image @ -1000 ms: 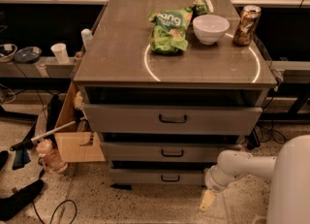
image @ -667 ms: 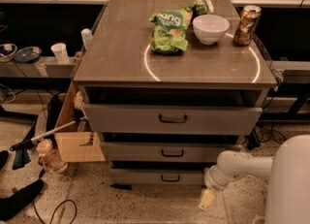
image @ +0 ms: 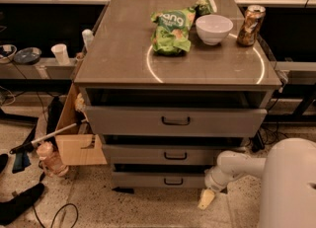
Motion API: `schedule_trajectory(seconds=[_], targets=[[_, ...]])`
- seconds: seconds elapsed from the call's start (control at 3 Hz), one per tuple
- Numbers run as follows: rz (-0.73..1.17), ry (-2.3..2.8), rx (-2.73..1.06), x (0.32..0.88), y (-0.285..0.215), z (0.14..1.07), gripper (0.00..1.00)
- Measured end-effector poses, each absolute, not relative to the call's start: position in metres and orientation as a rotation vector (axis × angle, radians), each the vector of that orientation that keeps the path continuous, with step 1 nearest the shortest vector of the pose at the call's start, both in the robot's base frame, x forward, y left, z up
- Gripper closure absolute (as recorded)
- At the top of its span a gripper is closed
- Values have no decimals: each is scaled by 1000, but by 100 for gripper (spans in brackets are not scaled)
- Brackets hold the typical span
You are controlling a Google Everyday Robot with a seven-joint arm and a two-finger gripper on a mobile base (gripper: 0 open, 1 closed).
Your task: Open bottom drawer
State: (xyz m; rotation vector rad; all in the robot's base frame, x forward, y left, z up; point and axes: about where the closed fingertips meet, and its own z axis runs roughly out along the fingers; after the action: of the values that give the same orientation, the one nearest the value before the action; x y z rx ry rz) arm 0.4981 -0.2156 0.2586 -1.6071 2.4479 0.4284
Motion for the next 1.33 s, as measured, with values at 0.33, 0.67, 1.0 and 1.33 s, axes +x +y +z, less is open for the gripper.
schedule_trajectory(seconds=[0.33,0.67,1.0,1.33], targets=[[456,2455,-1592,508,-211,246,0],[479,2448,-1580,527,-201,235,0],[479,2448,-1580,527,-201,235,0],[420,2436,-1535,525,-203,233,0]])
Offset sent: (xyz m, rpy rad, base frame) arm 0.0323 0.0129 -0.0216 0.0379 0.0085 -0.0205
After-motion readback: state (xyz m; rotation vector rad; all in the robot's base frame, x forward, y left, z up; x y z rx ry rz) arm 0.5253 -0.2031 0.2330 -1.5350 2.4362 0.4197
